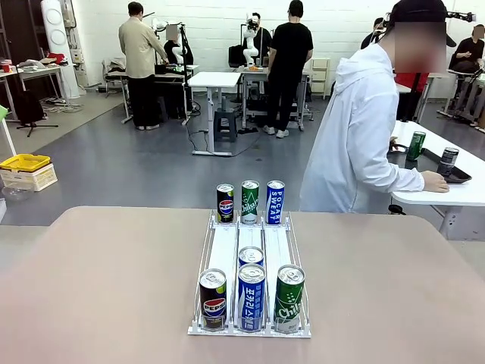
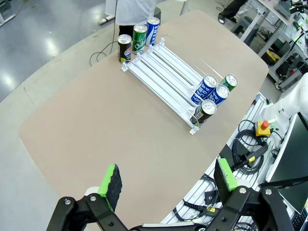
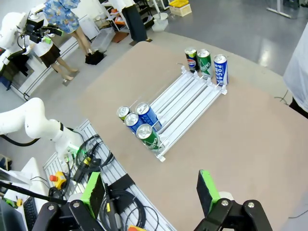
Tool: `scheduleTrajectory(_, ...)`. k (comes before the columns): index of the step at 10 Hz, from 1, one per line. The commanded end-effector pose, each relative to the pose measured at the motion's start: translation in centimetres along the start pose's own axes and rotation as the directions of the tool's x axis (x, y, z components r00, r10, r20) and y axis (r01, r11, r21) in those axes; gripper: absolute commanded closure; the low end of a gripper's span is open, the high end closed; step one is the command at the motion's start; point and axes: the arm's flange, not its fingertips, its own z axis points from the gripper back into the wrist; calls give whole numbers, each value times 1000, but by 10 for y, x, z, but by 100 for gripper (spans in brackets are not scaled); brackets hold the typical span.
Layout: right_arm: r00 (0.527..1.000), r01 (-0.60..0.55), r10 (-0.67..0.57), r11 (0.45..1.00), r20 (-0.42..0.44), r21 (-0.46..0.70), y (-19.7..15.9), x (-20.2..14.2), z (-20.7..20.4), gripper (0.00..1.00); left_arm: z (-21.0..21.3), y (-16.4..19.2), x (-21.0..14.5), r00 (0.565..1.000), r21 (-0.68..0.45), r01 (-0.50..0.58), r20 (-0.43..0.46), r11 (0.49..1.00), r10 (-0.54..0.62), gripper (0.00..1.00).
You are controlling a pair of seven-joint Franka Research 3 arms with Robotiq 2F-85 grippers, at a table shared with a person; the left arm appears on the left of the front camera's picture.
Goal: Retrieve and hand over the desired beverage to the person.
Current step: Place the picked can on the Handle tray extended by the person.
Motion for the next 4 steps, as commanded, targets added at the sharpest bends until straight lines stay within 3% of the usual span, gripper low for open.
scheduleTrajectory(1,1000,-7,6,1000,10,28,-3,1,-1,0,0,0,0,1000,-7,4,5,1000,-3,0)
scheduleTrajectory(4,1000,-7,6,1000,10,28,-3,1,-1,0,0,0,0,1000,-7,4,5,1000,-3,0)
